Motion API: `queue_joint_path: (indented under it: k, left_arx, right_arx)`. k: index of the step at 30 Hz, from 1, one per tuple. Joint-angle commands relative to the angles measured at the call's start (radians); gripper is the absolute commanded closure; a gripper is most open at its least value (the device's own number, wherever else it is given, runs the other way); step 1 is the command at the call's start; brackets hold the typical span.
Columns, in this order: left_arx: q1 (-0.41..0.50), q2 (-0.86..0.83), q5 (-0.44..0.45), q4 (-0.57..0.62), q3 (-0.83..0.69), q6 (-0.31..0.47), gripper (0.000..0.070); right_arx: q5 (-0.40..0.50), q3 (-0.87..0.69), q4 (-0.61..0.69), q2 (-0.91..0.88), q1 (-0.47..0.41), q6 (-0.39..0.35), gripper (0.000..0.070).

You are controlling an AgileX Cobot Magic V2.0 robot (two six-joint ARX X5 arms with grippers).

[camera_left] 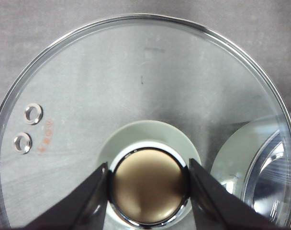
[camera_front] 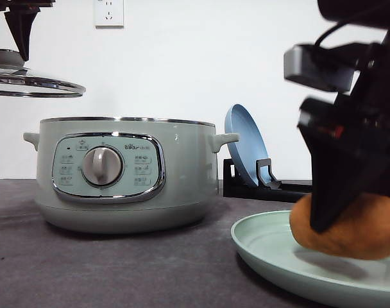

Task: Transfer potato from steamer to green plate

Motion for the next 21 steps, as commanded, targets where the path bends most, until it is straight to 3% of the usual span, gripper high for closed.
queue_joint_path:
  k: [1,7,14,21]
  left_arx:
    - [0.002,-0.018,-0.002,0.025,0.048,-0.006,0.07]
    - [0.002,-0.018,-0.002,0.025,0.048,-0.006,0.07]
    - [0.002,-0.018,-0.002,0.025,0.048,-0.009,0.07]
    - [0.002,-0.018,-0.002,0.023,0.048,-0.025,0.07]
  right_arx:
    - [0.012,0.006,0.008,0.023,0.0,0.01,0.0448]
    - [0.017,0.006,0.009,0.035,-0.003,0.014,0.0438]
    - [0.017,0.017,0.013,0.028,-0.003,0.023,0.0214]
    - [0.014,0.119,-0.068,-0.104,-0.003,0.025,0.0195]
